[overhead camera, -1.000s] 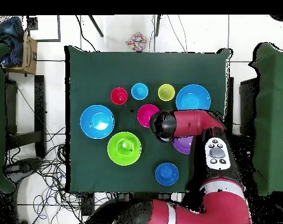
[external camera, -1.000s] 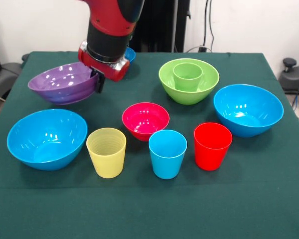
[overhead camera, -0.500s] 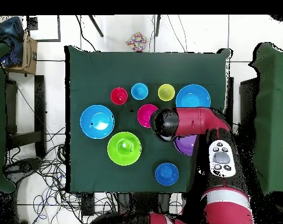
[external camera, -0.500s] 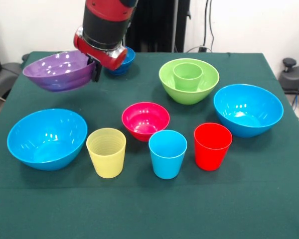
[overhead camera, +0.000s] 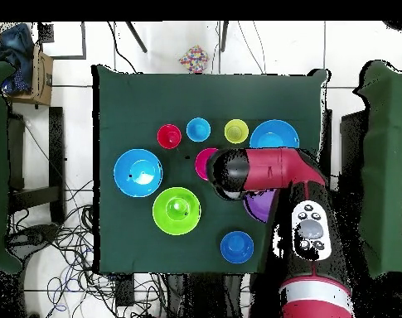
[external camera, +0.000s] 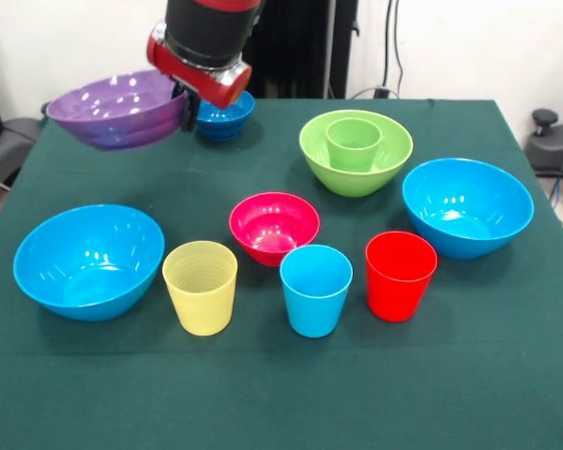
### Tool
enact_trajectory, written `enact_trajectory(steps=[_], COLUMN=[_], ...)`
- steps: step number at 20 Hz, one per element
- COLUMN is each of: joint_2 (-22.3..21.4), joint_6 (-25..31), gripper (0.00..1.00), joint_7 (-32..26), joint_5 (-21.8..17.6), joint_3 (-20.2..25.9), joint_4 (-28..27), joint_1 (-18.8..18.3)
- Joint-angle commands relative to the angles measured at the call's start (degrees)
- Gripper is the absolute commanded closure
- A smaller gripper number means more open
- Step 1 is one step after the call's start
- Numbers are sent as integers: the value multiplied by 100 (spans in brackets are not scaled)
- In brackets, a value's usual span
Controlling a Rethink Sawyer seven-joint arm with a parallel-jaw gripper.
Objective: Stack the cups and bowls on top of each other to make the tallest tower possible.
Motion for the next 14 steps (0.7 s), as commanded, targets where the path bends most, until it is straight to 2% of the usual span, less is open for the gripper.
enact_trajectory(steps=[1,6,14], joint_2=[-333,-585,-739], joint_6=[1002,1506,1516], gripper=[100,100,100], joint_7=[-493,-386,-155], joint_5=[124,265,391], joint_3=[342,332,322], joint_4=[17,4,8], joint_1=[354,530,671])
